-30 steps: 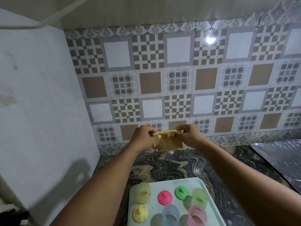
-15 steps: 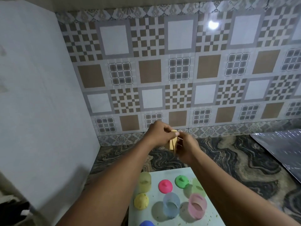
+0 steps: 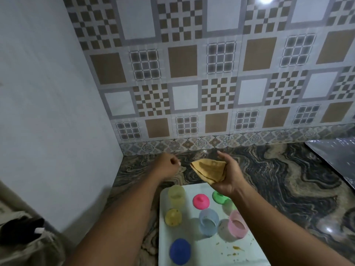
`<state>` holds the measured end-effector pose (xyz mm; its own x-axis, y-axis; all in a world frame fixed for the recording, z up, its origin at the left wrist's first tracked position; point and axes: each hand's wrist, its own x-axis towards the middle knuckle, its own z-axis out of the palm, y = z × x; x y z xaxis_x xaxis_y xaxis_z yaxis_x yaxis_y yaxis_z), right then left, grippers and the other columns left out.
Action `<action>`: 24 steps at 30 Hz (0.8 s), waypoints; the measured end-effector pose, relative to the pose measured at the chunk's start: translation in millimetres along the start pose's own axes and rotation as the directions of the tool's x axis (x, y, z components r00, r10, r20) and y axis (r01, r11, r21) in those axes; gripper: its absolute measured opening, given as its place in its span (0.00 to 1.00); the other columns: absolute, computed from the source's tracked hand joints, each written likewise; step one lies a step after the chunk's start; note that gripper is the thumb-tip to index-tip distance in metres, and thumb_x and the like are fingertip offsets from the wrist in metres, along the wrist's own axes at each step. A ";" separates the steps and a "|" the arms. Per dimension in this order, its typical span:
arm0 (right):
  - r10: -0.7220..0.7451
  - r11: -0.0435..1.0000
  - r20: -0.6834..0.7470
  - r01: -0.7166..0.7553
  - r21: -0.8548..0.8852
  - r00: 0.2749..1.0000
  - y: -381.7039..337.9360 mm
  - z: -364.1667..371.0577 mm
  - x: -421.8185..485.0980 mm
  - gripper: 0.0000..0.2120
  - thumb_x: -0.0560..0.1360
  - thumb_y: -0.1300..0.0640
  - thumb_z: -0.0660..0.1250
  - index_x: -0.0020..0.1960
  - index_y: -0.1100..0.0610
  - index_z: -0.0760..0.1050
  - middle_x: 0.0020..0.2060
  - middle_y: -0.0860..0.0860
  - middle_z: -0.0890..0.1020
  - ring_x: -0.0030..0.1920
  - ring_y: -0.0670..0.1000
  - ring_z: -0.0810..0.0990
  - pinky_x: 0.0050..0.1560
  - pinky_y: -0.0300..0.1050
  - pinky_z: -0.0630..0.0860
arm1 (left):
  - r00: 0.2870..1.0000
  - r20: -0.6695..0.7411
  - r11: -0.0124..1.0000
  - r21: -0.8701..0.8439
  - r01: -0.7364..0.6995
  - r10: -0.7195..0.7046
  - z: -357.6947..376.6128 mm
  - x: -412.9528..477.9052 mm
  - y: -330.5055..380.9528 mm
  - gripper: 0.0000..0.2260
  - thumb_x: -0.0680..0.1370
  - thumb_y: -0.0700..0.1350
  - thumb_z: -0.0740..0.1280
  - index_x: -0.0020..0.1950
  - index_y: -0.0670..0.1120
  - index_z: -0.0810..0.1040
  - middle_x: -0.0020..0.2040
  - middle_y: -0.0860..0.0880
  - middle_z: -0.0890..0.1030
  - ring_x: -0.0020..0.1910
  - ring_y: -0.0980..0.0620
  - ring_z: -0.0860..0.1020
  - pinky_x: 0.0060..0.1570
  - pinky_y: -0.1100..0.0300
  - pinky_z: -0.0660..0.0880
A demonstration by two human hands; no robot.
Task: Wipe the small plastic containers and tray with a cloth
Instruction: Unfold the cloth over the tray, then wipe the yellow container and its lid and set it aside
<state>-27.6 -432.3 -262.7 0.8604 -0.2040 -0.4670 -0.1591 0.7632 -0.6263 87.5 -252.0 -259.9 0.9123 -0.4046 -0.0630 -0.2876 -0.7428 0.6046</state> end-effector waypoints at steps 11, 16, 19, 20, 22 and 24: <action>0.076 0.994 -0.142 -0.086 -0.066 0.987 26.3 -33.2 7.7 0.18 0.78 0.53 0.57 0.48 0.64 0.82 0.43 0.62 0.86 0.41 0.63 0.85 0.46 0.56 0.78 | 0.983 0.163 0.867 0.472 -0.158 0.090 70.9 -22.1 -67.0 0.14 0.76 0.58 0.69 0.49 0.48 0.85 0.50 0.43 0.84 0.51 0.41 0.81 0.46 0.56 0.74; -0.160 0.976 -0.171 0.131 -0.171 0.972 30.3 -20.8 5.7 0.17 0.81 0.50 0.57 0.45 0.58 0.80 0.39 0.56 0.81 0.39 0.57 0.79 0.39 0.46 0.78 | 0.986 0.074 0.913 0.373 -0.165 0.148 65.8 -14.8 -56.4 0.12 0.79 0.55 0.65 0.46 0.48 0.84 0.46 0.46 0.84 0.53 0.41 0.79 0.54 0.52 0.72; -0.586 0.670 -0.090 0.419 -0.613 0.805 46.3 -15.8 13.3 0.17 0.78 0.45 0.59 0.51 0.55 0.80 0.44 0.50 0.80 0.44 0.51 0.75 0.42 0.45 0.71 | 0.985 0.054 0.969 0.176 -0.171 0.164 49.0 -10.8 -26.1 0.11 0.79 0.56 0.65 0.49 0.55 0.85 0.48 0.52 0.85 0.56 0.46 0.79 0.65 0.46 0.67; -0.667 0.534 0.015 0.492 -0.687 0.745 54.7 -14.2 14.8 0.19 0.79 0.43 0.57 0.58 0.54 0.79 0.49 0.48 0.79 0.49 0.50 0.76 0.48 0.46 0.72 | 0.981 0.062 0.975 0.116 -0.192 0.186 43.2 -10.7 -11.4 0.10 0.80 0.56 0.65 0.49 0.56 0.85 0.47 0.54 0.85 0.55 0.48 0.79 0.65 0.45 0.66; -0.710 0.363 0.154 0.544 -0.756 0.687 67.5 -6.4 13.4 0.25 0.81 0.41 0.52 0.70 0.51 0.73 0.60 0.47 0.79 0.60 0.48 0.76 0.60 0.48 0.72 | 0.961 0.087 0.961 0.061 -0.269 0.264 34.5 -15.4 17.5 0.11 0.81 0.52 0.62 0.45 0.55 0.84 0.42 0.56 0.85 0.51 0.52 0.80 0.65 0.45 0.63; -0.706 0.310 0.204 0.555 -0.772 0.678 72.7 -1.8 11.7 0.29 0.80 0.36 0.48 0.71 0.49 0.71 0.64 0.49 0.79 0.64 0.48 0.76 0.64 0.50 0.73 | 0.928 0.089 0.931 0.024 -0.364 0.361 29.8 -20.1 32.6 0.12 0.81 0.50 0.60 0.42 0.55 0.82 0.38 0.55 0.81 0.48 0.53 0.79 0.64 0.42 0.63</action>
<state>-30.0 -380.4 -314.8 0.7947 -0.5518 0.2528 0.0542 -0.3503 -0.9351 51.0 -283.9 -262.6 0.7172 -0.6912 0.0886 -0.6069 -0.5570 0.5669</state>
